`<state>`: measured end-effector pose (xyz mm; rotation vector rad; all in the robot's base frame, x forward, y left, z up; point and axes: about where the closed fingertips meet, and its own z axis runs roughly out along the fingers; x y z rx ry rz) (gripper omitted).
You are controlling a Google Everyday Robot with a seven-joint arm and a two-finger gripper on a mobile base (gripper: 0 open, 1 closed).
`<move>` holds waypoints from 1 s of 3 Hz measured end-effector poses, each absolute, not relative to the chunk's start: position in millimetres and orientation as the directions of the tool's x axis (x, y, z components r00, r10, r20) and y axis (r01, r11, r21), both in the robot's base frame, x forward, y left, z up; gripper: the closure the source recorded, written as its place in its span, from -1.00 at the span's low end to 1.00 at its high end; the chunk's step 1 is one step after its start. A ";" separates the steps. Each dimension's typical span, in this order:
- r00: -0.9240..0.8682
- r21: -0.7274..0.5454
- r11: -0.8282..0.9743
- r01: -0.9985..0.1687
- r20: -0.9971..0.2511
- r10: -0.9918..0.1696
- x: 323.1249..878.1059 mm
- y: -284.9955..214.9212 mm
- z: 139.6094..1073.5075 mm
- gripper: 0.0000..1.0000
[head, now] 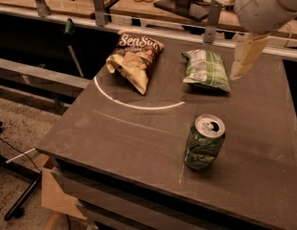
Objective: Move brown chip bag near green can
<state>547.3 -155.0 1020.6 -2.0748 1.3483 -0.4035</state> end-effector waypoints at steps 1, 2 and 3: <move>0.616 -0.732 -0.342 -0.590 -0.133 -0.777 587.9 -98.4 1003.0 -1.00; 0.762 -0.801 -0.409 -0.437 -0.089 -0.641 626.8 -50.4 975.2 -1.00; 0.796 -0.812 -0.445 -0.376 -0.037 -0.604 653.3 -31.9 954.5 -1.00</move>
Offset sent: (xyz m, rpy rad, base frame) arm 0.1028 0.1348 -0.0622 0.1775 -0.2646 0.5649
